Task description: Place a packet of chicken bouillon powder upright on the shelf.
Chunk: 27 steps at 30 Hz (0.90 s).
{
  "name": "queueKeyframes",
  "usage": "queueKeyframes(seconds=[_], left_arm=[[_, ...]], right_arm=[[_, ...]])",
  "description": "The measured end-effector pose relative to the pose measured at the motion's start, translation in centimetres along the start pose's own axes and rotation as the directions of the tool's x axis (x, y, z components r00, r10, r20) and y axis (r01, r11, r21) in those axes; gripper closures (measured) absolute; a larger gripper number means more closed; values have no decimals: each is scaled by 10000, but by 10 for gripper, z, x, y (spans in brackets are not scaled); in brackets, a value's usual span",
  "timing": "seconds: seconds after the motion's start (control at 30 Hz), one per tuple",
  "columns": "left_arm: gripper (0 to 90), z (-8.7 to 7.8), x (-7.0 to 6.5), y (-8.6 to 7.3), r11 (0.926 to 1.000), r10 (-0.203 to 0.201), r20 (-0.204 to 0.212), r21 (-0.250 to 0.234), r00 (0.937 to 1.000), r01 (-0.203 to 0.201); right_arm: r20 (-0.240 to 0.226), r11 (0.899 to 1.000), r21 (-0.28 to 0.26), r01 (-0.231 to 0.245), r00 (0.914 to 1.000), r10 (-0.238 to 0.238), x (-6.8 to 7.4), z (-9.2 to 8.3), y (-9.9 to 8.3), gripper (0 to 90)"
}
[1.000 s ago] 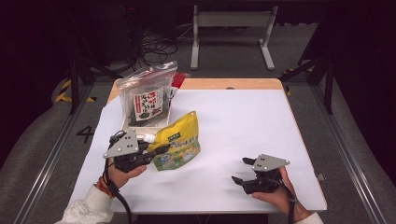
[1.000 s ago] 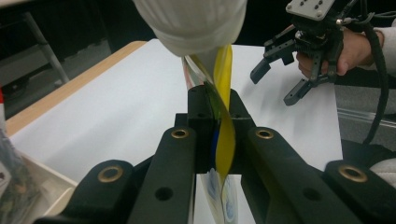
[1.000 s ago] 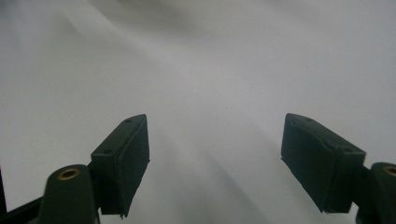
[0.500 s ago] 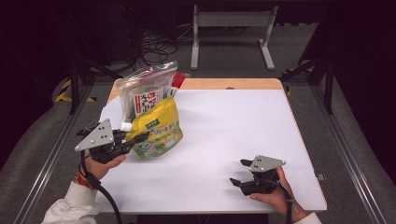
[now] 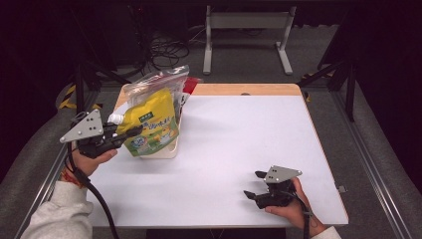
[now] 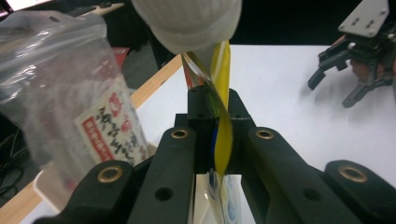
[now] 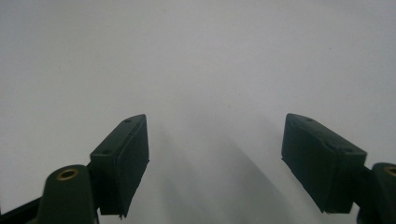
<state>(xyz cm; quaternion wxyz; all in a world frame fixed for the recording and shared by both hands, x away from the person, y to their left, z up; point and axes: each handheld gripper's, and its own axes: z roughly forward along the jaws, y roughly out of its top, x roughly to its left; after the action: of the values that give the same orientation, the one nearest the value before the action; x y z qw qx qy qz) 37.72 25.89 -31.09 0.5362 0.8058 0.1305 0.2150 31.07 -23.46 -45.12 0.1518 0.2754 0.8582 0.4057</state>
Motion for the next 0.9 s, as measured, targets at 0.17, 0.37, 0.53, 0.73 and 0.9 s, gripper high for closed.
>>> queueKeyframes(seconds=[0.17,0.37,0.53,0.73,0.9], left_arm=[[856,4,17,-3,9998,-178,-4,29,9998,178],[856,12,35,-1,9985,88,113,540,9999,-94],[856,23,43,-6,9976,111,517,670,9986,-145],[856,32,50,-15,9972,-53,979,747,9952,-20],[856,28,53,-23,9987,-309,1648,452,9858,237]], right_arm=[[-24,10000,61,-48,10000,48,0,2,-1,232],[-126,9998,153,-145,9998,147,-1,4,-2,232],[-136,9997,147,-217,9997,219,-2,5,-2,231],[-196,9994,121,-335,9992,338,-3,5,-3,231],[-189,9994,141,-322,9993,324,-3,6,-2,230]])
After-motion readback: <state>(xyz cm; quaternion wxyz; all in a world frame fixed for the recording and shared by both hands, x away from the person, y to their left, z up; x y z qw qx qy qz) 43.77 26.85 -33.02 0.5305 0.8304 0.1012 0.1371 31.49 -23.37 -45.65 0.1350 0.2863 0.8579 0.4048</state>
